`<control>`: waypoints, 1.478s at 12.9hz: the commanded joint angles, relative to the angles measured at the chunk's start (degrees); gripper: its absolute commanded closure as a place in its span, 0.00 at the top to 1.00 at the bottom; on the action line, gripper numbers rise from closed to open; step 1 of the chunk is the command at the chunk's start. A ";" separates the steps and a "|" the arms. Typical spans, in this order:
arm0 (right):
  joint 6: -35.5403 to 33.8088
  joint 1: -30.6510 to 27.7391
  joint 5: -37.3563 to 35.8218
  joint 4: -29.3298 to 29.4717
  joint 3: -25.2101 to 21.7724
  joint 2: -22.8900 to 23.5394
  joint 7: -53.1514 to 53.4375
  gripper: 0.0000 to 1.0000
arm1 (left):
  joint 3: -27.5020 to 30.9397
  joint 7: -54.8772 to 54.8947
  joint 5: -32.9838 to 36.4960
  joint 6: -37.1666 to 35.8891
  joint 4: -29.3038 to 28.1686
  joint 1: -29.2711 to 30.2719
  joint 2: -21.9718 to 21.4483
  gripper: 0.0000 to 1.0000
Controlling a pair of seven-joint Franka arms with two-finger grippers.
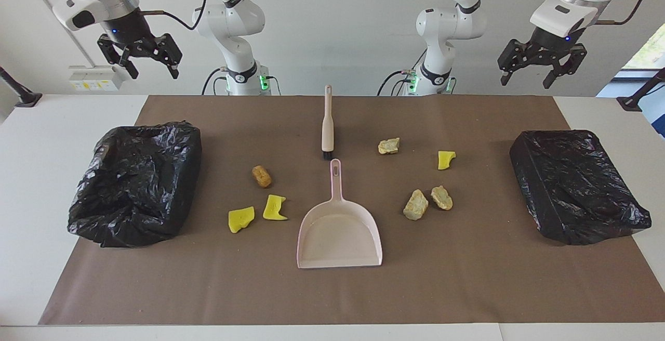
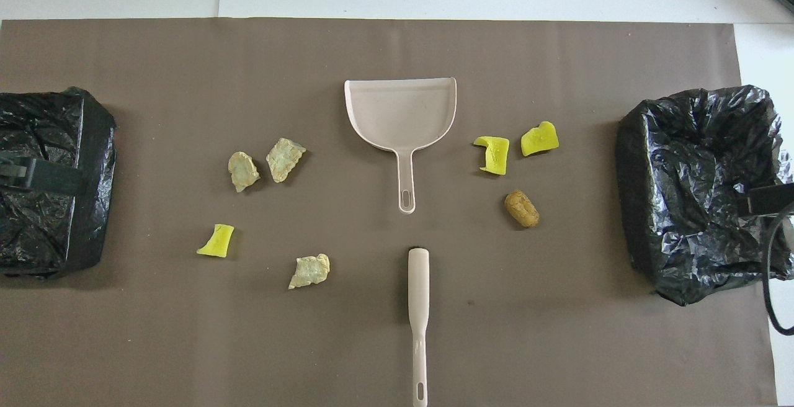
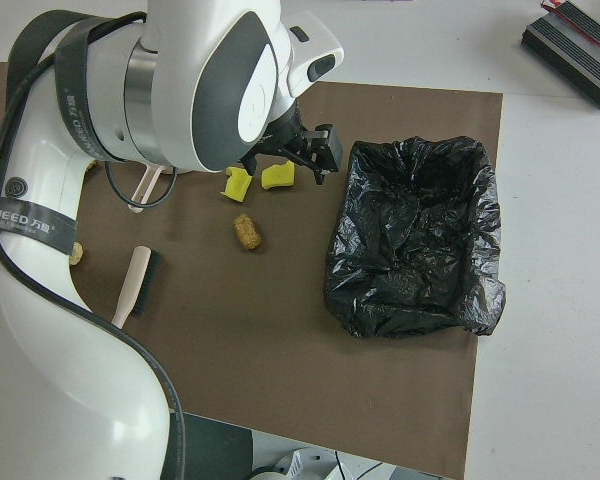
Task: Sweep and dump trash in bin
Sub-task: 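Reach the left gripper to the brush and the right gripper to the dustpan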
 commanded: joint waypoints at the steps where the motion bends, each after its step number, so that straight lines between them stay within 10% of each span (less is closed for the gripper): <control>1: 2.22 -0.34 -0.90 -3.84 0.54 -1.41 1.33 1.00 | 0.24 0.05 -1.91 2.56 -7.86 -4.75 -4.74 1.00; 9: 17.68 0.54 -0.64 -15.88 0.89 3.40 2.21 1.00 | 0.16 -19.95 -2.27 16.35 -29.13 -24.53 -11.78 1.00; 19: 33.26 13.71 3.39 -4.05 1.86 24.23 8.10 1.00 | 0.24 -48.08 -5.25 37.78 -44.52 -47.03 -6.35 1.00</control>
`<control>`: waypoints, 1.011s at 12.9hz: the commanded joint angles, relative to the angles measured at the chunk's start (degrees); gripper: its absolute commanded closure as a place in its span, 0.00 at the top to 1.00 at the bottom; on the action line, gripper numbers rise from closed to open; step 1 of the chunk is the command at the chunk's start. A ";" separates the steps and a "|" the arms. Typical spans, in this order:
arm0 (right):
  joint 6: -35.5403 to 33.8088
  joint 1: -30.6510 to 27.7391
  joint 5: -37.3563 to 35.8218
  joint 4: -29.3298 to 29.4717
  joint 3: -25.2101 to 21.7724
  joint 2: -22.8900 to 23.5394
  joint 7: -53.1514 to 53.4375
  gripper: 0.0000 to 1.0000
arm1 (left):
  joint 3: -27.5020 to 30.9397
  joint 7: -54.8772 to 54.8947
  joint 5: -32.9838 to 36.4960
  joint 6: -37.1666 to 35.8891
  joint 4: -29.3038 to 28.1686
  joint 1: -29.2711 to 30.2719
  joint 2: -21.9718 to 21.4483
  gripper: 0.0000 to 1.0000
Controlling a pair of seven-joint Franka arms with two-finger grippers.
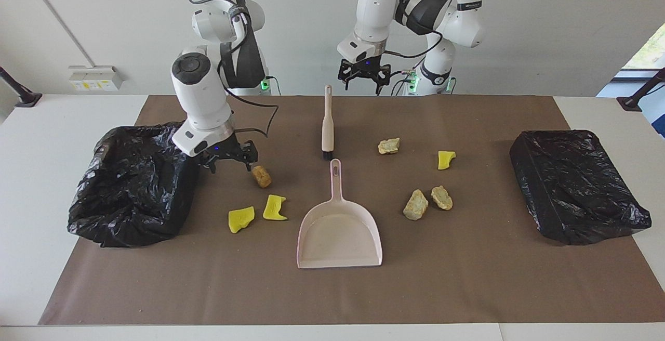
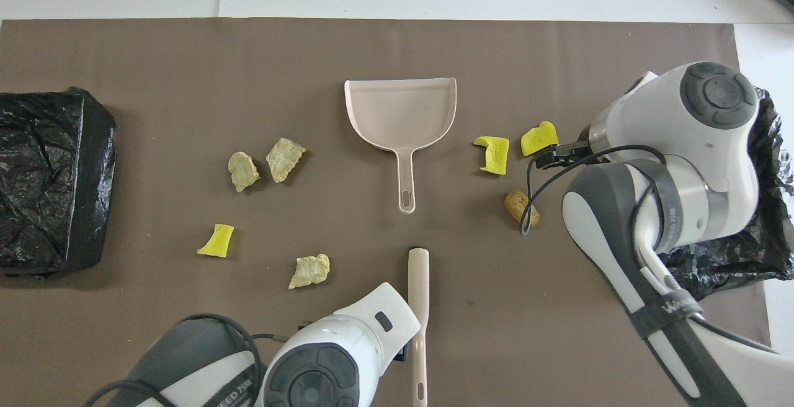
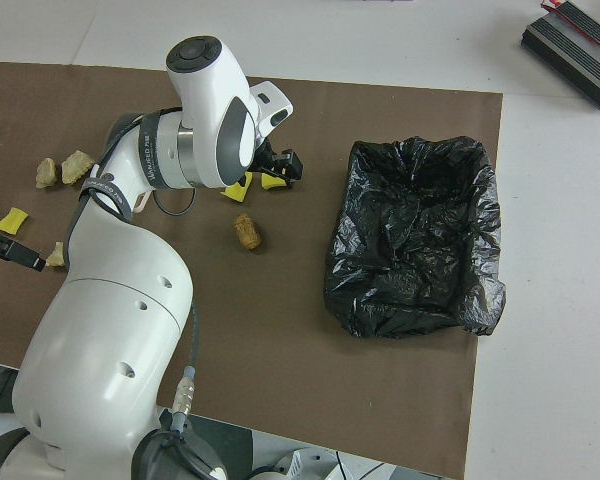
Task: Sweep and dump trash in bin
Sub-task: 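Grasp the brush with the left gripper while the right gripper lowers the dustpan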
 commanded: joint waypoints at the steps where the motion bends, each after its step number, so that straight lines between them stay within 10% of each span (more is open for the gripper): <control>1: -1.23 1.50 3.05 9.79 0.62 6.75 1.45 1.00 | 1.21 -7.49 -0.77 9.23 -4.53 -6.44 2.99 1.00; 7: 0.44 8.53 2.44 15.78 1.15 14.14 13.05 1.00 | 1.12 -17.18 -0.77 18.23 -5.95 -13.75 7.92 0.99; 13: 0.96 14.16 2.53 21.15 1.85 20.03 22.02 1.00 | 1.21 -17.80 -0.86 19.73 -5.34 -13.76 11.35 0.30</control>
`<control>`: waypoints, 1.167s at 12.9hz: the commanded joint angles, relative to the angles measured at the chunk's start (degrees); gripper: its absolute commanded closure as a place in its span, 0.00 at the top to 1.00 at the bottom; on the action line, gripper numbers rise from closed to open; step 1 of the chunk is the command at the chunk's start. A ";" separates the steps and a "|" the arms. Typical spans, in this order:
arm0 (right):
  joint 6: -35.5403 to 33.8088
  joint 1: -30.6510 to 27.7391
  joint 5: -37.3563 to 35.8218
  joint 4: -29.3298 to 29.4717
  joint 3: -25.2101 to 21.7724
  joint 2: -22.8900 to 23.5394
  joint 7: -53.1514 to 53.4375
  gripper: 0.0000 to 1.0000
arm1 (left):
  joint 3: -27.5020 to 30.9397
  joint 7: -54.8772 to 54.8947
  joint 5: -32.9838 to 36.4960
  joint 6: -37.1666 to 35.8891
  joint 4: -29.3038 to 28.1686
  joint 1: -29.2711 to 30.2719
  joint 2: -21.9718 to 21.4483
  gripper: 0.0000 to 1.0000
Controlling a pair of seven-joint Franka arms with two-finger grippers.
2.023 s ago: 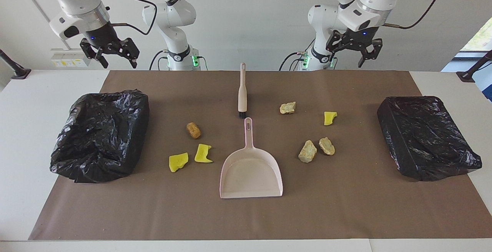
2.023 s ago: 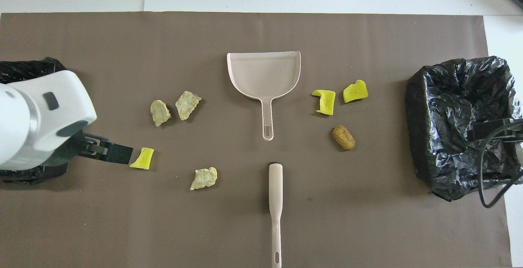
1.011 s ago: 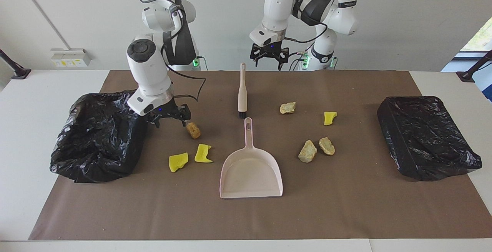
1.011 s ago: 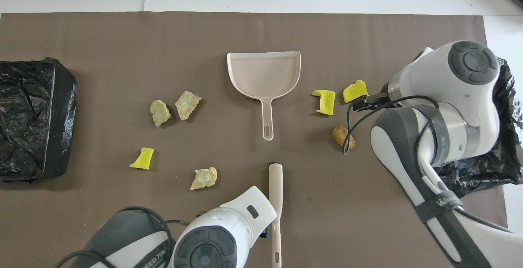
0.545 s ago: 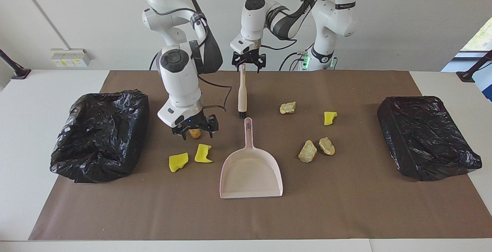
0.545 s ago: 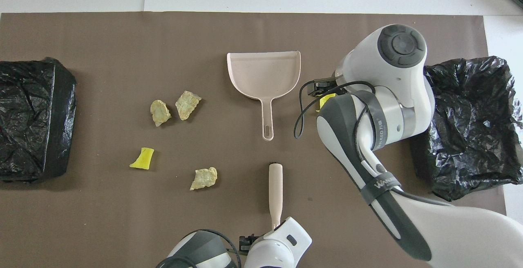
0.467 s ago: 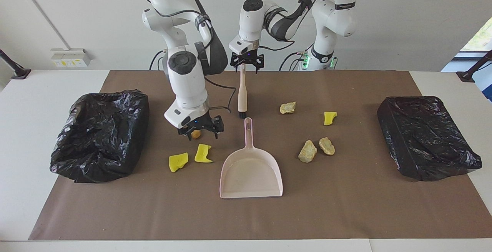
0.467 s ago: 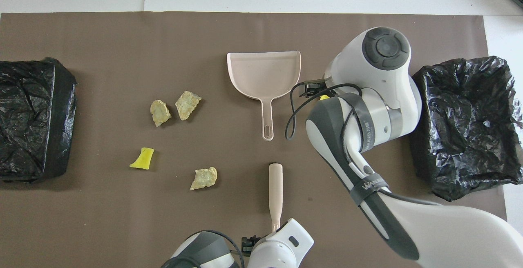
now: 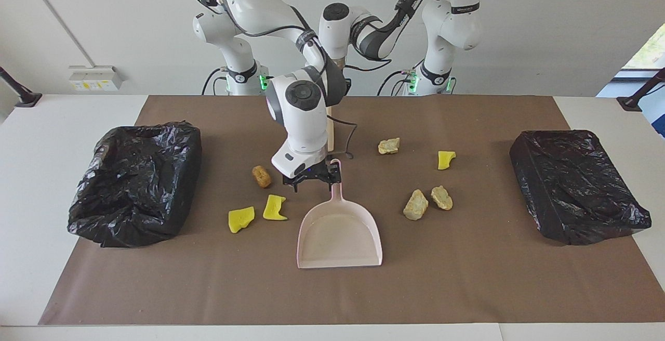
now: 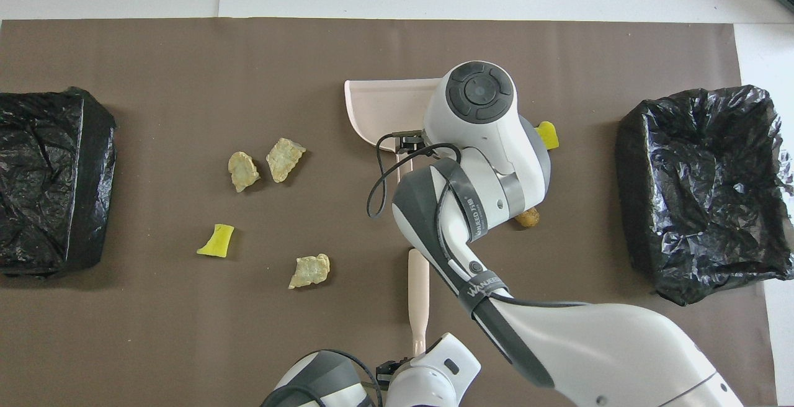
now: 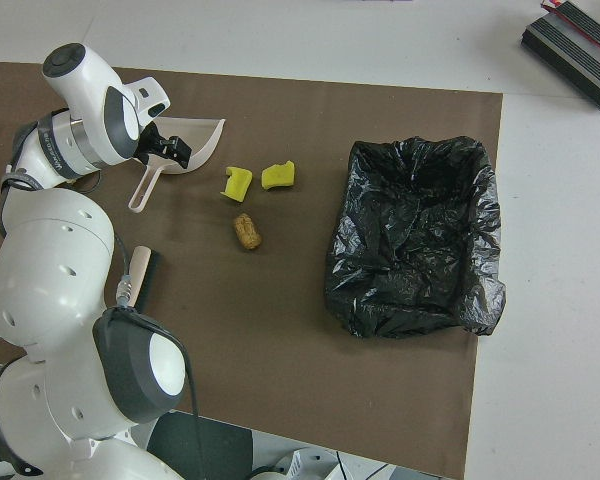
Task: Sweep and dump trash in bin
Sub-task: 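Grasp the brush with the left gripper while the right gripper lowers the dustpan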
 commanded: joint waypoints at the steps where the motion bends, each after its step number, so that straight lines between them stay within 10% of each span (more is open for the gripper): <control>1: 0.97 0.08 0.50 2.29 0.64 2.33 1.38 1.00 | 0.99 -0.84 -0.83 0.19 -0.22 -1.22 0.05 0.23; 4: 1.33 0.17 0.50 1.33 2.40 2.42 0.76 1.00 | 0.99 -0.75 -0.83 -1.56 -0.04 -1.22 -0.03 0.00; 8: 2.38 0.17 0.33 -1.74 3.98 2.42 -5.71 0.97 | 1.17 0.13 -0.74 -9.28 0.05 -0.52 -2.83 0.00; 10: 2.12 0.00 0.67 -1.49 4.07 2.42 -6.62 0.69 | 1.43 2.14 -0.39 -15.34 0.05 -0.16 -4.95 0.00; 12: 0.37 -0.70 0.85 -0.71 4.07 2.24 -6.62 0.12 | 1.52 2.85 -0.13 -19.39 -0.13 1.76 -6.09 0.00; 15: -2.53 -1.41 0.59 0.26 3.55 1.89 -7.23 0.00 | 1.52 4.97 1.09 -22.57 -0.04 6.06 -8.03 0.00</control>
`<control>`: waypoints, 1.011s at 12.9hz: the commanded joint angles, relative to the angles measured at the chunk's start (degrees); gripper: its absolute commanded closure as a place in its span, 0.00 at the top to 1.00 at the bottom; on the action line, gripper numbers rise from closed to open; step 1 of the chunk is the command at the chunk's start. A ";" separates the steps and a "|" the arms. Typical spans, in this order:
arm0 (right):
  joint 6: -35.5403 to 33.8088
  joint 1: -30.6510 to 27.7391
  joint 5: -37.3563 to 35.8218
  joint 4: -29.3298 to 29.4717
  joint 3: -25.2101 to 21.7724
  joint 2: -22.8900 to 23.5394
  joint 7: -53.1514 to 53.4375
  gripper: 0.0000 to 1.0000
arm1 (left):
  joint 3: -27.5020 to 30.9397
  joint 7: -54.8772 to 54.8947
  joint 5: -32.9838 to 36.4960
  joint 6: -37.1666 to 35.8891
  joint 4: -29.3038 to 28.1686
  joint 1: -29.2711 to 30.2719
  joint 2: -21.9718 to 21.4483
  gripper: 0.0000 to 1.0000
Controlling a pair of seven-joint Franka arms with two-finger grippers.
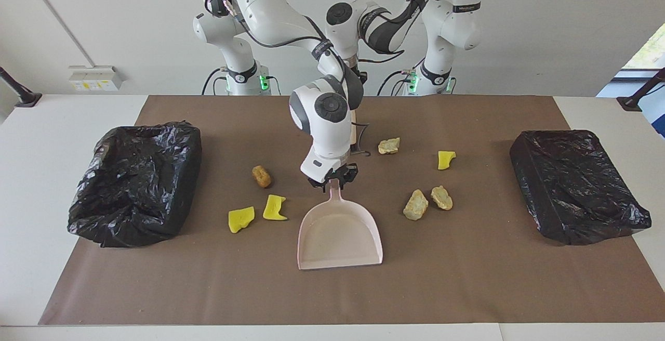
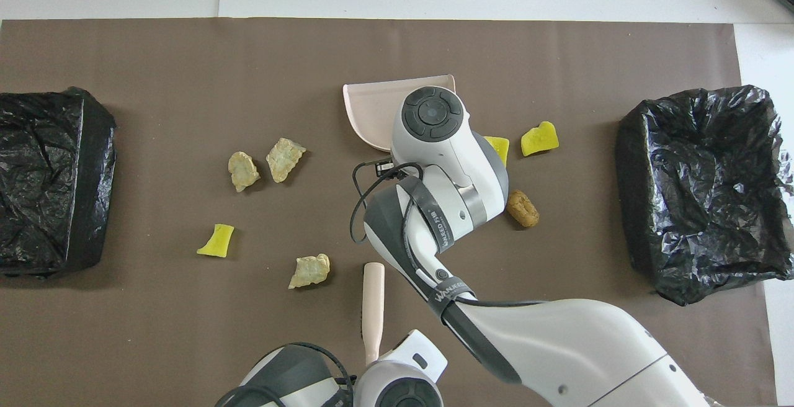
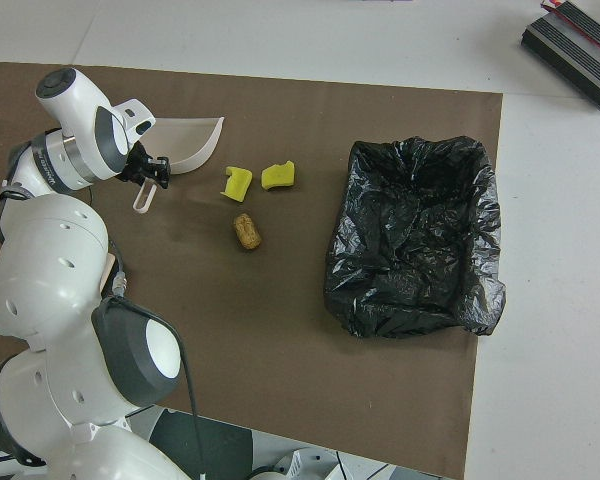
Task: Sweep and dump trash in bin
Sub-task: 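Grasp the brush with the left gripper while the right gripper lowers the dustpan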
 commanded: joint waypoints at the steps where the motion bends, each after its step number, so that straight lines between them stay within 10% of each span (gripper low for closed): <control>1: -1.51 -2.94 0.38 0.68 0.57 -0.93 -4.35 0.00 | -0.09 1.60 2.93 -2.82 -0.58 3.88 -2.96 0.00; 13: -17.06 -9.73 0.65 -10.56 0.48 -20.17 -50.04 0.00 | 0.09 20.85 7.17 -8.45 0.48 33.58 -7.80 0.00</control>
